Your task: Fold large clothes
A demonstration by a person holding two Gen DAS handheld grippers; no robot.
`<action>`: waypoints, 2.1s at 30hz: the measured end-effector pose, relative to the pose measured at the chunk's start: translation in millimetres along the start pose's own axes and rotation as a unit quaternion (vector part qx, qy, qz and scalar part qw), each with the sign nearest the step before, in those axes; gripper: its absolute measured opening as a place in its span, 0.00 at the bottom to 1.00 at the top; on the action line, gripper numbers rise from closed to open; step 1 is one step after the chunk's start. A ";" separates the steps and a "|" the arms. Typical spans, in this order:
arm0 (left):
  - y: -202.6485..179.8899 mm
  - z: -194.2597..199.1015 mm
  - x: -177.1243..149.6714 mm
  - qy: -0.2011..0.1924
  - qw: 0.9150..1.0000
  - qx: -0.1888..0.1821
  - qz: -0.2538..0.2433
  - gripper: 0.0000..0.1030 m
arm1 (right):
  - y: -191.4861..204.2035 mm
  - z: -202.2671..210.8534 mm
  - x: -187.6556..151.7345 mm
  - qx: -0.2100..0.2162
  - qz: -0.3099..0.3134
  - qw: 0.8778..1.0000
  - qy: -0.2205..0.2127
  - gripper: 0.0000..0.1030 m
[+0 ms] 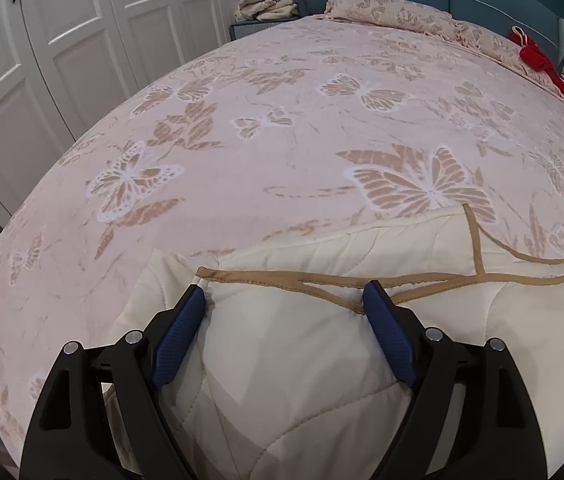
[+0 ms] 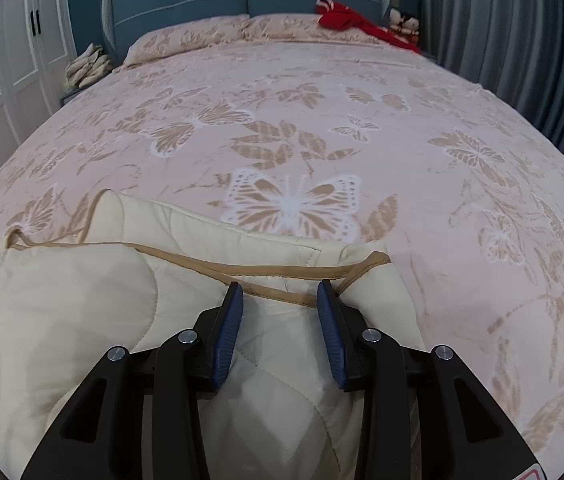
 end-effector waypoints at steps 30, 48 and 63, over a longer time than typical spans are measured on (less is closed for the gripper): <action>39.0 5.9 5.1 0.024 0.995 -0.089 0.038 0.10 | -38.0 33.4 -14.6 -0.004 -0.009 1.000 0.008 0.08; 110.1 59.7 -0.8 0.002 0.988 -0.095 0.122 0.60 | 51.8 128.4 18.0 0.036 0.026 0.996 -0.076 0.28; 136.3 39.7 -80.7 0.100 0.968 -0.145 0.181 0.69 | 185.7 30.4 -59.9 0.085 0.114 0.988 0.061 0.00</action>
Point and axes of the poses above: each gripper's, at about its wrist camera, not at the fingertips, and z roughly against the way its jaws point, y to its left, x to its top, the point moved 7 cm from there along -z, roughly the way its jaws point, and after that the axes turned 11 degrees about x, right-handed, at the moved point
